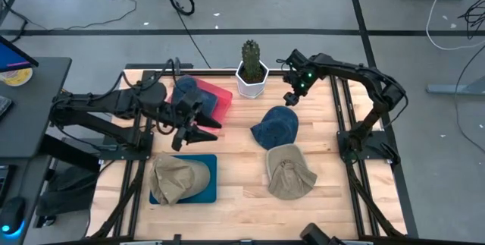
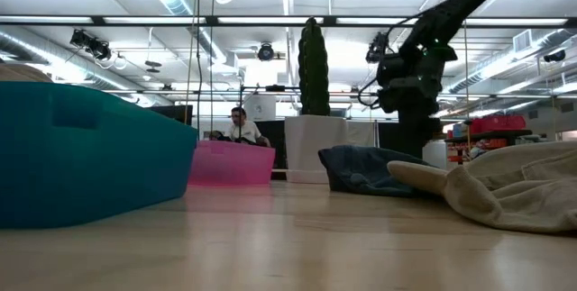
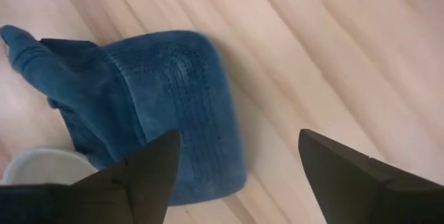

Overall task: Pick & Place hat
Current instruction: Put the blue cap into the red bin

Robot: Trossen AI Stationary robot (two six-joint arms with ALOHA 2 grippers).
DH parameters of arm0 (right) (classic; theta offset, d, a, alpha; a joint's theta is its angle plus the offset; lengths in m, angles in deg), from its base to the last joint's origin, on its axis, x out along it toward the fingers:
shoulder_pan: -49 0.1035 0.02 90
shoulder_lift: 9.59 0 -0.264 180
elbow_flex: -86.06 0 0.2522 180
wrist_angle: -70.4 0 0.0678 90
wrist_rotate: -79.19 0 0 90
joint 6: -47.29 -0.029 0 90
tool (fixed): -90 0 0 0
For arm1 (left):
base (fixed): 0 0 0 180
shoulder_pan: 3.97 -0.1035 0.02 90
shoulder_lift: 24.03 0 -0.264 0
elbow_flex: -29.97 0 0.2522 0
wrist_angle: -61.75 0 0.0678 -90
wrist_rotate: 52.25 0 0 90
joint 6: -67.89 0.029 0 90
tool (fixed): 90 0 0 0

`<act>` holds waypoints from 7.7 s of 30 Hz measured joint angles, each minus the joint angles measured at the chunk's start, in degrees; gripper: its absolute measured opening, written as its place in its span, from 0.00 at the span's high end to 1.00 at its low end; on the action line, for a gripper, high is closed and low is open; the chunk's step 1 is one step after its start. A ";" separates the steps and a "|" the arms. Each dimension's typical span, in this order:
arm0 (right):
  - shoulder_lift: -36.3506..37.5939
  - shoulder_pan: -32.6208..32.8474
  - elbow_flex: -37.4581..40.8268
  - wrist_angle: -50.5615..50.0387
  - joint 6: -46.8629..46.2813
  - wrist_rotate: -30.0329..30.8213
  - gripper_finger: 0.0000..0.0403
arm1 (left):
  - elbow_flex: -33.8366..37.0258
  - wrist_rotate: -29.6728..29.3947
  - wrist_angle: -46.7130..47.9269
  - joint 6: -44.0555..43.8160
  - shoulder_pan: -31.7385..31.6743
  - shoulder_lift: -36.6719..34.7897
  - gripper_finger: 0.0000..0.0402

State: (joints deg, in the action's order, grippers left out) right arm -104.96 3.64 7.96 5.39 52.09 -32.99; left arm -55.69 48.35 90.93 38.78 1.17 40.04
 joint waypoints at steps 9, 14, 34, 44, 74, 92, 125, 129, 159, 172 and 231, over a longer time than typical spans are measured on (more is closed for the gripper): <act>0.00 -0.42 7.88 10.87 -2.87 -5.43 0.28 | 0.00 -1.80 -2.49 0.00 0.60 0.07 0.41; 0.00 -0.48 10.90 14.51 -3.33 -6.00 0.28 | 0.00 -1.98 -2.95 -0.28 0.59 0.07 0.41; 0.32 -0.63 19.64 21.25 -4.17 -17.45 0.70 | -0.02 -3.09 -4.96 -0.33 0.55 0.07 0.41; 7.96 -0.67 19.62 21.16 -7.41 -21.01 0.97 | -0.01 -3.08 -4.85 0.10 0.55 0.07 0.41; 49.85 -0.57 19.71 25.77 -28.64 -31.61 0.99 | -0.02 -3.09 -4.83 1.88 0.07 0.07 0.41; 56.22 2.00 19.62 73.23 -56.83 -29.59 0.99 | -0.07 -21.35 -14.21 -10.54 0.07 0.07 0.41; 48.42 15.62 19.62 74.80 -48.48 -17.04 0.99 | -0.04 -21.28 -35.21 -18.23 -3.12 11.83 0.41; 47.10 16.93 19.62 74.87 -48.24 -16.98 0.99 | -0.04 -21.23 -35.47 -16.46 -3.46 11.85 0.41; 44.26 19.24 19.62 72.24 -46.17 -17.40 0.98 | -0.04 -7.75 -34.97 -13.32 -4.71 11.80 0.93; 44.36 19.26 19.62 70.96 -45.83 -17.87 0.98 | 0.04 0.58 -37.77 -10.71 -3.05 11.23 0.93; 48.97 32.36 19.69 54.90 -46.10 -0.25 0.99 | -0.07 10.89 19.04 34.62 -35.41 -0.35 0.93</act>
State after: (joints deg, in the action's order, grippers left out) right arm -56.00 36.00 27.65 60.29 5.99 -33.24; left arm -55.75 59.24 109.96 73.40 -34.24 39.69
